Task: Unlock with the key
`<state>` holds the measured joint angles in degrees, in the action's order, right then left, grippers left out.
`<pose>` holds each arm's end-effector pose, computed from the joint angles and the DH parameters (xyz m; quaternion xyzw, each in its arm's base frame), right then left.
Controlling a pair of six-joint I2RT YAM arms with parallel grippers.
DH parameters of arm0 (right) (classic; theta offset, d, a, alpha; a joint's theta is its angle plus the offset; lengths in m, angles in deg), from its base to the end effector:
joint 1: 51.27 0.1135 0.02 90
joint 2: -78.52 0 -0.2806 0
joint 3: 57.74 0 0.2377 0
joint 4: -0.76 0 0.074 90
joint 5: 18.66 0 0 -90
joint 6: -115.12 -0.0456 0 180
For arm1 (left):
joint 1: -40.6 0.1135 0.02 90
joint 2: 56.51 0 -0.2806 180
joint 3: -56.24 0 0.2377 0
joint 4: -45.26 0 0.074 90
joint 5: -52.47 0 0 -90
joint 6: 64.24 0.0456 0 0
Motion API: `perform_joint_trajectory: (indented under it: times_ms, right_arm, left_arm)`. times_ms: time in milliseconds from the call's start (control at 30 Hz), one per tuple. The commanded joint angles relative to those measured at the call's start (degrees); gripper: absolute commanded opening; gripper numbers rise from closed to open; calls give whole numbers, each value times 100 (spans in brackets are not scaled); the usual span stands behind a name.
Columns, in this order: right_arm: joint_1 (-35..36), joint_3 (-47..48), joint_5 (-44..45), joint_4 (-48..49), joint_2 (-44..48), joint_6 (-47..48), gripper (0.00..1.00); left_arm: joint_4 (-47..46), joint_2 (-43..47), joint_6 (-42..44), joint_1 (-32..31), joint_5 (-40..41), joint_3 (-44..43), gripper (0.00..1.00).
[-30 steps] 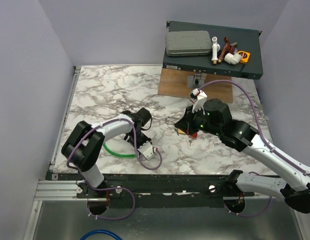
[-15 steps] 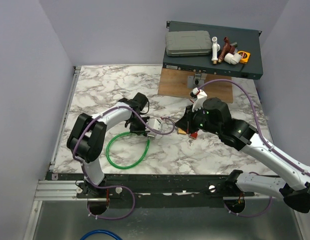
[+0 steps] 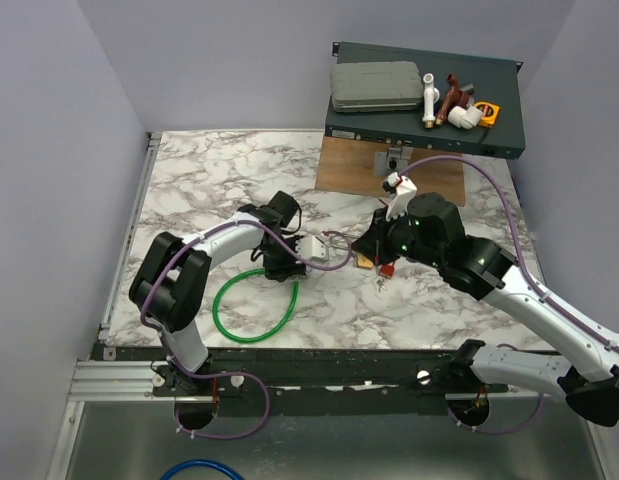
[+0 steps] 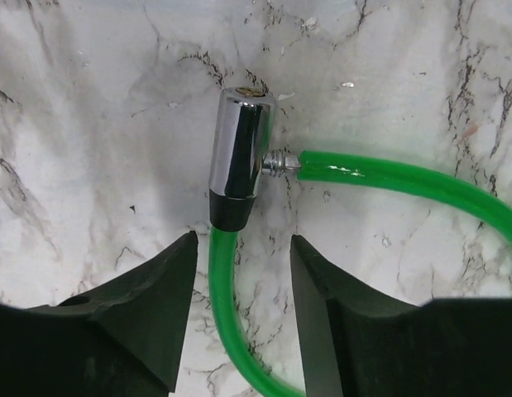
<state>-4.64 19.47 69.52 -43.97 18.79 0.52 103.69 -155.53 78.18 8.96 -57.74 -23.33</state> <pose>0.1442 0.1548 0.3725 -0.1712 0.8364 0.3142 0.4153 0.2579 -0.1774 0.1973 0.6692 0.7148 -0.1529 0.1337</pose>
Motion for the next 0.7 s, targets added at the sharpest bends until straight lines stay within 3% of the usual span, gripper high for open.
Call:
perform_joint_trajectory:
  times_ms: [0, 167, 233, 300, 367, 667]
  right_arm:
    - [-26, 320, 112, -188, -19, 10, 1]
    - [-31, 444, 144, -239, -57, 25, 1]
    - [-31, 526, 162, -330, -61, 16, 1]
    - [-29, 656, 163, -460, -77, 37, 1]
    - [-27, 798, 343, -605, -89, 76, 1]
    - [-40, 1363, 626, -1103, 88, 190, 1]
  left_arm:
    - [-625, 132, -485, -9, -1, 383, 52]
    - [-1125, 207, -399, -85, 181, 756, 56]
    - [-1277, 219, -298, -128, 290, 869, 50]
    - [-1269, 266, -277, -136, 168, 884, 35]
    - [-1397, 384, -227, -140, 156, 1000, 2]
    - [-598, 1520, 2, -128, 228, 1111, 0]
